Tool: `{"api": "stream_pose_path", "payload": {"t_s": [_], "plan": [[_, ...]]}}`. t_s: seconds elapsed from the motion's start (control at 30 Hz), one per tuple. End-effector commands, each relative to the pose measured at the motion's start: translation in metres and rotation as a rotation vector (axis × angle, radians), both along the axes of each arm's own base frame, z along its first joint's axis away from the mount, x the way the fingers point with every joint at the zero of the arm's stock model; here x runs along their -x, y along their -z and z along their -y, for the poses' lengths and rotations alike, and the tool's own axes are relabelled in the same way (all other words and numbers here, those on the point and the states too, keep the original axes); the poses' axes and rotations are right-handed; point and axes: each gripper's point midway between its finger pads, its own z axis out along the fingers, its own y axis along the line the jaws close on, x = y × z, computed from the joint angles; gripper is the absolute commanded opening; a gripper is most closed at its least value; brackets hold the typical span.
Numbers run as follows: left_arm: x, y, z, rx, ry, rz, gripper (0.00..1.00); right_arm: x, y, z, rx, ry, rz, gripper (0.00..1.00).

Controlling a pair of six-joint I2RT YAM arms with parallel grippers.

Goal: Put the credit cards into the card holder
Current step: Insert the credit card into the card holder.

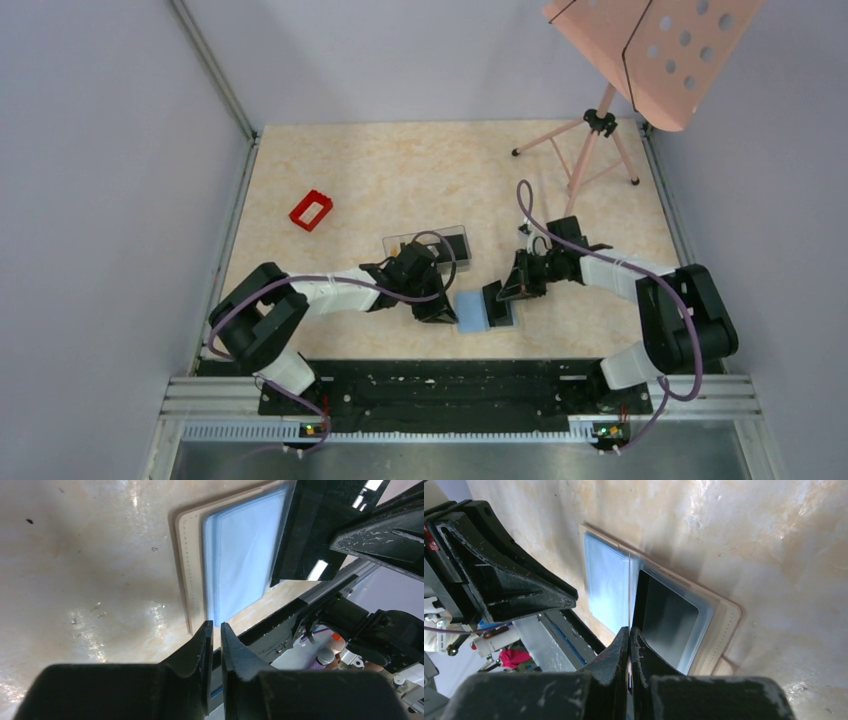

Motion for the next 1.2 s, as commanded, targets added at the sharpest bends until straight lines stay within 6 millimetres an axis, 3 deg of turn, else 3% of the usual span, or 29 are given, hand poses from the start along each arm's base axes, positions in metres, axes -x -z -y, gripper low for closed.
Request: {"api": "stream_pose_path", "payload": {"t_s": [0.0,0.5,0.97,1.17], "plan": [[-0.001,0.006,0.002,-0.021,0.025,0.005,0.14,-0.003,0.006,-0.002,-0.034,-0.021,0.033,0.00],[0.006,0.034,0.004,-0.058,0.055,-0.069,0.02,0.006,0.016,-0.007,-0.086,-0.034,-0.004,0.00],[0.008,0.038,0.005,-0.062,0.064,-0.080,0.00,0.013,0.030,-0.009,-0.091,-0.039,-0.075,0.00],[0.006,0.036,0.010,-0.060,0.076,-0.076,0.00,0.015,0.025,-0.018,-0.082,-0.048,-0.089,0.00]]}}
